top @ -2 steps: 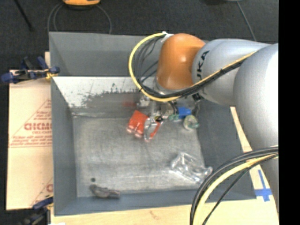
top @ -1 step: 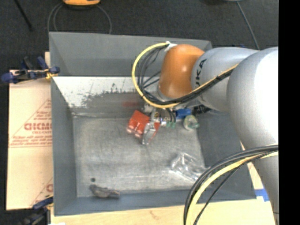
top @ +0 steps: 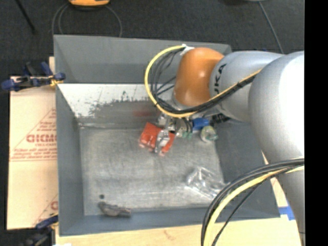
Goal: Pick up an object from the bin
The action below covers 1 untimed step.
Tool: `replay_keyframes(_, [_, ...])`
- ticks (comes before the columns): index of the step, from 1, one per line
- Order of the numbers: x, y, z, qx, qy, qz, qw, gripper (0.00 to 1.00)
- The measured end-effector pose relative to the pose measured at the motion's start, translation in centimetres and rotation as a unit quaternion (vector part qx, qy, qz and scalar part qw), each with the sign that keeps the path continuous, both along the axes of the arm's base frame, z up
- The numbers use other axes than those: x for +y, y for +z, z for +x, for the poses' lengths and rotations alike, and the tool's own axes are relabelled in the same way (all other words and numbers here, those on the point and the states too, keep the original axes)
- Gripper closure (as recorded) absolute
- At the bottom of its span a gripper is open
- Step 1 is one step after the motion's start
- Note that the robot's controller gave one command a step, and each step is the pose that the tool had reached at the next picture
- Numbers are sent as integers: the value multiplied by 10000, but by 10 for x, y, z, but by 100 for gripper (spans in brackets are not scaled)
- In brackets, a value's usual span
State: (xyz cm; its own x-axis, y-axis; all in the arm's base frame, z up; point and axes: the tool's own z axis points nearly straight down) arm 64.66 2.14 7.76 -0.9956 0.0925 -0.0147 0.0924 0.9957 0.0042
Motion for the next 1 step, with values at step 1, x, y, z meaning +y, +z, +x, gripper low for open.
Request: replay_keyframes(1, [2,141,-5,6,117,-19,9999,100])
